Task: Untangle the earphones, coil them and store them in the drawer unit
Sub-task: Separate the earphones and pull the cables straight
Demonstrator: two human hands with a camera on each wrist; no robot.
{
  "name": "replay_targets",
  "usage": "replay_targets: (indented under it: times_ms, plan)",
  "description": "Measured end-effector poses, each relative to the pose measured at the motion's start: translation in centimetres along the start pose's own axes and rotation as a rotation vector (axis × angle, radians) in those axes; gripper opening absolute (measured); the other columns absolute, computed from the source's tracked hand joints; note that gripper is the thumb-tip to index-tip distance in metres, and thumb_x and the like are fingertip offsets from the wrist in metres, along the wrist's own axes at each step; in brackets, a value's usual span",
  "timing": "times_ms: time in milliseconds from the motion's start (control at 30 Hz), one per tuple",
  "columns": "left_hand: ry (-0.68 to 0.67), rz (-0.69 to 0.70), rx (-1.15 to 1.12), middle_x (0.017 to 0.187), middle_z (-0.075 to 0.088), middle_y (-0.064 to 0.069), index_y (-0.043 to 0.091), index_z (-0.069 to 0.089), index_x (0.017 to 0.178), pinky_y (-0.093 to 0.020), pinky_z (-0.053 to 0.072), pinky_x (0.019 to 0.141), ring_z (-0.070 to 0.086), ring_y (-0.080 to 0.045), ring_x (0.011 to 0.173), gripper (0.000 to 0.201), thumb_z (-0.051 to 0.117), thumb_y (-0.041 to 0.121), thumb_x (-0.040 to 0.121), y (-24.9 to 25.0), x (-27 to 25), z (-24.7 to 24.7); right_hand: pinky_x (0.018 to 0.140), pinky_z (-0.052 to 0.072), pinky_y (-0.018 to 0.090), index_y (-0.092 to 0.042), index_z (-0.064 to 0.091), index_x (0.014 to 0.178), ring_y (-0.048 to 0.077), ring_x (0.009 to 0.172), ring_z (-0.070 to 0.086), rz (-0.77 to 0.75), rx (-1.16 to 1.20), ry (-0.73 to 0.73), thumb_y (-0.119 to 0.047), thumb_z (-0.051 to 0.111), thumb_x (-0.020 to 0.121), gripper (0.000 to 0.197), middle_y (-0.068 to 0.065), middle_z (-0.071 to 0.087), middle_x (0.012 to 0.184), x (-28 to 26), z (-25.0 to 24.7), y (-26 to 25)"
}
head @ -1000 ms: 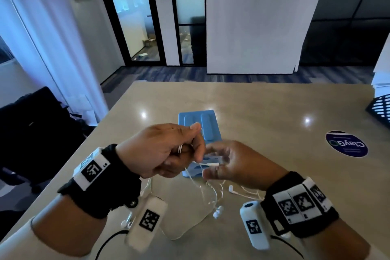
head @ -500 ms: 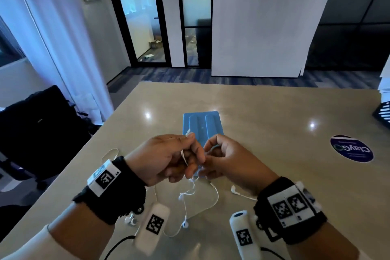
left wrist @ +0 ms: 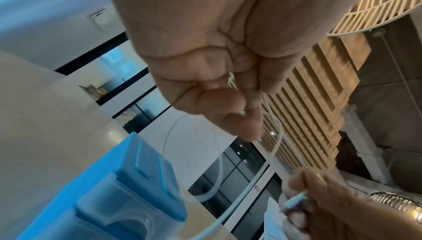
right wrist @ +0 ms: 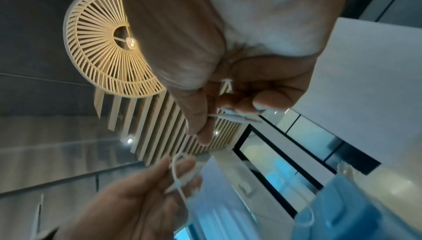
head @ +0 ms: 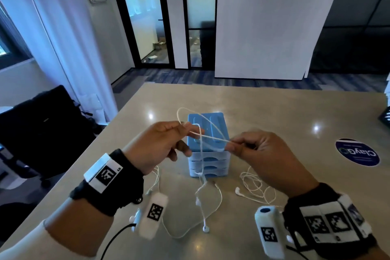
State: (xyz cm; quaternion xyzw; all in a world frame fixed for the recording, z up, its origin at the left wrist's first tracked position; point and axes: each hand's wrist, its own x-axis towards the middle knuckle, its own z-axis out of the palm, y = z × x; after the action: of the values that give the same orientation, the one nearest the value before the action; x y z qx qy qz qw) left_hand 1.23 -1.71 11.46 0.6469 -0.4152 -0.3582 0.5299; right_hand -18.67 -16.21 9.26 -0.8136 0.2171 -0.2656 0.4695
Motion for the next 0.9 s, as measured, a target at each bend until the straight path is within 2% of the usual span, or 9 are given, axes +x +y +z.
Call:
replay_targets:
  times_ms: [100, 267, 367, 500, 567, 600, 733, 833, 900]
  plan:
    - [-0.024, -0.010, -0.055, 0.101, 0.076, -0.007, 0.018, 0.074, 0.104, -0.030, 0.048, 0.074, 0.070, -0.019, 0.096, 0.038, 0.052, 0.042, 0.087, -0.4, -0.1, 0.5, 0.066, 0.042, 0.012, -0.030, 0.079, 0.076, 0.001, 0.070, 0.056, -0.030, -0.081, 0.036, -0.025, 0.079, 0.084, 0.010, -0.006, 0.061, 0.077, -0.2, -2.0, -0.2]
    - [-0.107, -0.008, -0.258, 0.103, 0.073, -0.018, 0.021, 0.071, 0.105, -0.040, 0.047, 0.091, 0.069, -0.028, 0.104, 0.035, 0.049, 0.043, 0.089, 0.2, 0.1, 2.5, 0.068, 0.046, 0.017, -0.021, 0.075, 0.078, 0.003, 0.068, 0.057, -0.001, 0.032, 0.014, -0.018, 0.070, 0.094, 0.017, 0.002, 0.069, 0.075, 0.0, -1.4, 0.8]
    - [-0.161, 0.018, -0.211, 0.106, 0.072, -0.017, 0.017, 0.065, 0.117, -0.033, 0.054, 0.084, 0.070, -0.026, 0.098, 0.029, 0.052, 0.031, 0.095, 0.2, 0.3, 4.4, 0.071, 0.051, 0.026, -0.015, 0.075, 0.082, 0.011, 0.074, 0.065, -0.015, 0.156, -0.026, -0.016, 0.067, 0.096, 0.016, 0.010, 0.074, 0.080, 0.2, 0.0, 1.0]
    - [-0.063, 0.049, -0.257, 0.077, 0.070, -0.006, 0.011, 0.064, 0.102, -0.029, 0.057, 0.064, 0.070, -0.020, 0.068, 0.013, 0.052, 0.008, 0.099, 0.7, 0.7, 5.5, 0.071, 0.056, 0.027, -0.009, 0.073, 0.088, 0.022, 0.075, 0.071, -0.029, 0.257, 0.027, -0.012, 0.067, 0.096, 0.011, 0.010, 0.077, 0.081, 0.0, 1.5, 1.4]
    - [-0.029, 0.055, -0.344, 0.070, 0.064, -0.004, 0.013, 0.063, 0.098, -0.031, 0.057, 0.061, 0.065, -0.019, 0.059, 0.011, 0.053, 0.013, 0.097, 1.5, 1.1, 5.1, 0.073, 0.059, 0.031, -0.005, 0.067, 0.096, 0.022, 0.077, 0.073, 0.064, 0.420, -0.011, -0.006, 0.070, 0.093, 0.005, 0.014, 0.076, 0.086, -0.4, 2.2, 1.7]
    - [-0.028, 0.068, -0.400, 0.072, 0.062, -0.005, 0.015, 0.062, 0.097, -0.031, 0.056, 0.062, 0.064, -0.019, 0.059, 0.009, 0.054, 0.017, 0.095, 2.0, 1.3, 4.9, 0.075, 0.058, 0.030, -0.006, 0.063, 0.100, 0.022, 0.082, 0.073, 0.111, 0.470, -0.054, -0.006, 0.073, 0.089, 0.014, 0.015, 0.076, 0.091, -0.6, 2.6, 2.1]
    - [-0.035, 0.119, -0.558, 0.075, 0.061, -0.004, 0.018, 0.058, 0.096, -0.029, 0.053, 0.060, 0.065, -0.017, 0.059, 0.010, 0.049, 0.021, 0.097, 4.3, 2.0, 4.0, 0.090, 0.055, 0.035, -0.009, 0.055, 0.098, 0.020, 0.101, 0.073, 0.137, 0.449, -0.218, -0.008, 0.067, 0.079, 0.023, 0.013, 0.077, 0.103, -1.4, 3.5, 3.2]
    - [-0.035, 0.148, -0.571, 0.072, 0.059, -0.002, 0.020, 0.059, 0.095, -0.027, 0.052, 0.058, 0.060, -0.015, 0.055, 0.013, 0.047, 0.021, 0.100, 5.6, 2.6, 3.4, 0.088, 0.054, 0.035, -0.005, 0.056, 0.095, 0.023, 0.091, 0.070, 0.105, 0.476, -0.248, -0.005, 0.071, 0.080, 0.021, 0.005, 0.073, 0.090, -1.5, 3.5, 3.3]
    - [-0.045, 0.169, -0.581, 0.066, 0.050, 0.001, 0.021, 0.059, 0.092, -0.023, 0.042, 0.051, 0.048, -0.011, 0.049, 0.015, 0.047, 0.021, 0.101, 6.1, 2.8, 2.9, 0.082, 0.053, 0.030, -0.004, 0.057, 0.095, 0.019, 0.084, 0.065, 0.101, 0.531, -0.250, -0.002, 0.072, 0.080, 0.022, 0.007, 0.068, 0.085, -1.5, 3.3, 3.1]
